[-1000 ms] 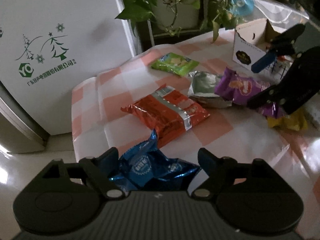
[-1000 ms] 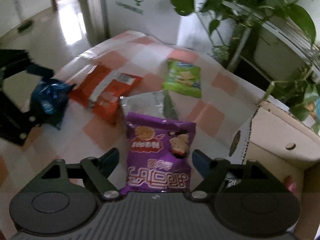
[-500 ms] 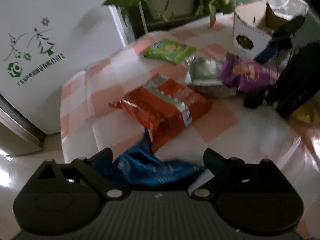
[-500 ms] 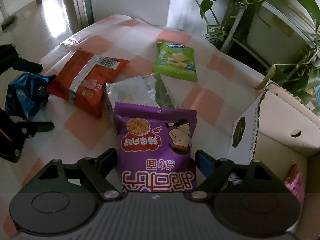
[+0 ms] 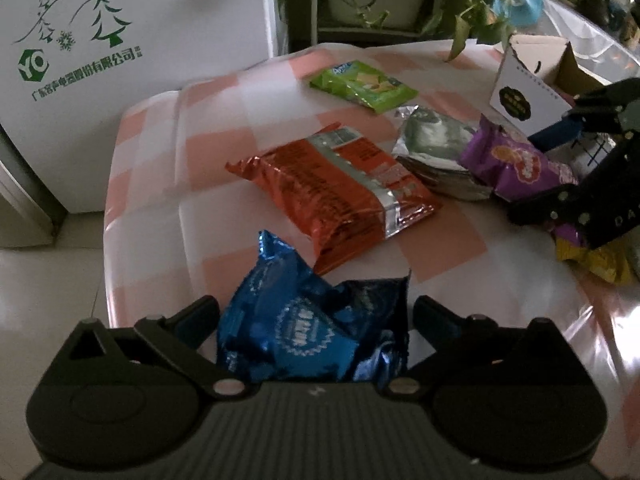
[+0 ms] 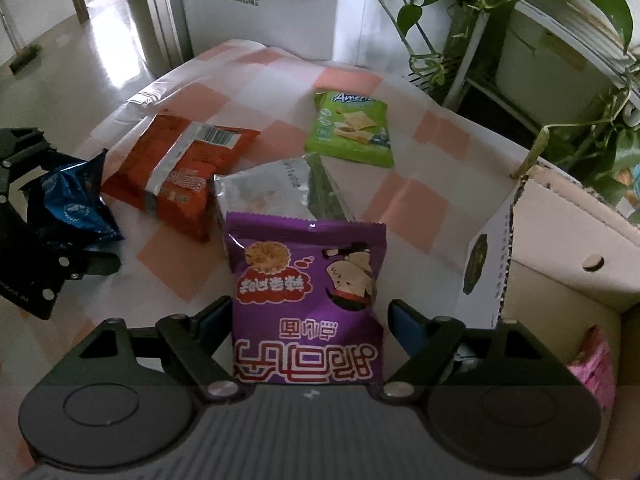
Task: Organize snacks
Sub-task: 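Lift the blue packet with the left gripper while the right lifts the purple packet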
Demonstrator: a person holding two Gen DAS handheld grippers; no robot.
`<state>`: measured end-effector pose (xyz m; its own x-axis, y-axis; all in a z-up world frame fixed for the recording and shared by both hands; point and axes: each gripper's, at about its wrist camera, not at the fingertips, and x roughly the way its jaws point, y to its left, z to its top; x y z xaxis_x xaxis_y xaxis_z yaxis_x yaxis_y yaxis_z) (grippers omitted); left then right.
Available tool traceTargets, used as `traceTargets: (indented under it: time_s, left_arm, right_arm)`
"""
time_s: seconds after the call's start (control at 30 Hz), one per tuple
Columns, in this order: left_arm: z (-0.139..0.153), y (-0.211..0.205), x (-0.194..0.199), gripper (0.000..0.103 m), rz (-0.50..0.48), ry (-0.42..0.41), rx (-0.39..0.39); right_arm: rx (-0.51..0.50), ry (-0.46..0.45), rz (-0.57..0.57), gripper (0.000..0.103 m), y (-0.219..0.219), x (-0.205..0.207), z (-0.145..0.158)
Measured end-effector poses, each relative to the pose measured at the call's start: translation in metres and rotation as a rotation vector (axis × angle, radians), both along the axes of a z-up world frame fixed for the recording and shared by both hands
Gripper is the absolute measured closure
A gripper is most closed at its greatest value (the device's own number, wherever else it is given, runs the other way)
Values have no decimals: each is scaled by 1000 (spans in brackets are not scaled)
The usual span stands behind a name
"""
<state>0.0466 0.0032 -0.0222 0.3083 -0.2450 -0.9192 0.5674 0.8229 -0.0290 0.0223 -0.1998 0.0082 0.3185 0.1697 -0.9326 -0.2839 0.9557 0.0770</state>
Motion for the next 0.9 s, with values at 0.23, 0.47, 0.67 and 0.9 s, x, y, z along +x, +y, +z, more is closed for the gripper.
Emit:
traceTargets:
  time_s: [0.23,0.47,0.67,0.9]
  left_arm:
    - [1,-2,2,0,-4,13,7]
    - [4,-5,-5,6,-37,25,10]
    - [13,-7,-11,27,-38,20,1]
    - [20,-7,-14,37,-39,-17,22]
  right_arm:
    - [-27,4,5,13,6,0,-3]
    - [-63,-7,3,32,6,0,-1]
    - [-48,-9,17,32,7,-3,1]
    - [-25,-28,1,32,5,-4,8]
